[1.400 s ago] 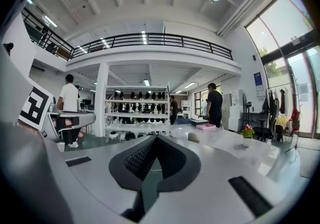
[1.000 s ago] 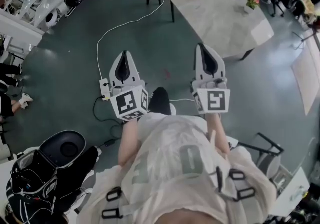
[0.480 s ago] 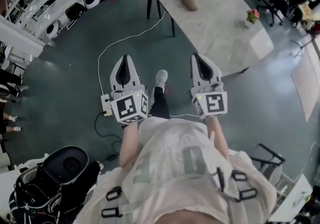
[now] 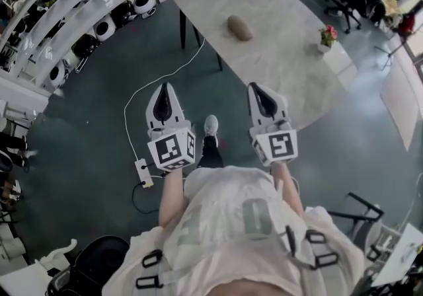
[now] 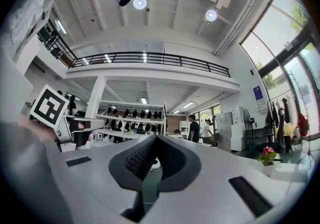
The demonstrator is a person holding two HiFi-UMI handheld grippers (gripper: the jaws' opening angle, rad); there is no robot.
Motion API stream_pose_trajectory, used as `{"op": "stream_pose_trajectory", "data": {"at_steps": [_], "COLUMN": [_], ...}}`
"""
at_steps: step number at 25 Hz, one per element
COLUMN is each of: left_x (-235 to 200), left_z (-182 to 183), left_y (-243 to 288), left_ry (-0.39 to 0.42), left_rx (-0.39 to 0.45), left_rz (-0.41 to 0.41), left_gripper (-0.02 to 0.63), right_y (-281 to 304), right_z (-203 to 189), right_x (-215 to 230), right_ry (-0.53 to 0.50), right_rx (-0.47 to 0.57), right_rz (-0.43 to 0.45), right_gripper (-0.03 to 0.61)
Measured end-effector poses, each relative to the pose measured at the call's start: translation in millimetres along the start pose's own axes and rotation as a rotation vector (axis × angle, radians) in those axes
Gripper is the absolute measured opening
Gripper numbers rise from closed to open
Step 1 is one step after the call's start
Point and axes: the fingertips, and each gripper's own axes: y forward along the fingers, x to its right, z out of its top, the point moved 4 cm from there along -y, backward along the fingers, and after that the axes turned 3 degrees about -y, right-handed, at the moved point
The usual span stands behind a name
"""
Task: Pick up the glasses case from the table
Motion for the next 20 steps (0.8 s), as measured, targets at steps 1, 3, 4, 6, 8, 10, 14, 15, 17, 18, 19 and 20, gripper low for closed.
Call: {"op": "stream_pose_trajectory", "data": {"at_steps": [1, 3, 4, 6, 8, 10, 14, 15, 17, 18, 19, 20], "left_x": [-1, -5, -8, -15, -23, -33, -49, -52, -58, -60, -62, -63], "left_z": [-2, -6, -7, -8, -11, -16, -23, -26, -33, -36, -37, -39], "left_y": [16, 49, 66, 101, 137, 173, 241, 256, 283, 295, 306, 315], "left_ry": [0.000, 0.000, 0.002, 0.003, 0.003, -0.004, -0.015, -0.015, -0.004, 0.003, 0.002, -0.009], "left_rx": [-0.010, -0.030, -0.035, -0.039, -0.043, -0.054, -0.076, -0.081, -0.090, -0.092, -0.092, -0.094], "left_rz": [-0.020, -0.058, -0.074, -0.104, -0.127, -0.140, -0.160, -0.166, -0.182, -0.189, -0.194, -0.195], "left_gripper": [0.002, 0.002, 0.002, 0.002, 0.002, 0.002, 0.002, 0.002, 0.002, 0.002, 0.002, 0.002], "right_y": [13, 43, 58, 91, 126, 158, 217, 230, 254, 264, 273, 280], "right_z": [-2, -6, -7, -8, -12, -17, -20, -23, -33, -39, -45, -50], "right_x": [6, 16, 21, 30, 38, 44, 61, 66, 76, 81, 86, 90], "right_ry": [-0.003, 0.001, 0.007, 0.012, 0.004, 0.002, 0.016, 0.016, 0.017, 0.019, 0.021, 0.022], "right_rx": [-0.010, -0.024, -0.027, -0.029, -0.035, -0.047, -0.060, -0.066, -0.089, -0.104, -0.118, -0.132], "right_rz": [-0.008, -0.027, -0.036, -0.050, -0.049, -0.049, -0.079, -0.086, -0.094, -0.099, -0.106, -0.114], "right_gripper": [0.002, 0.002, 0.002, 0.002, 0.002, 0.002, 0.002, 0.002, 0.002, 0.002, 0.002, 0.002]}}
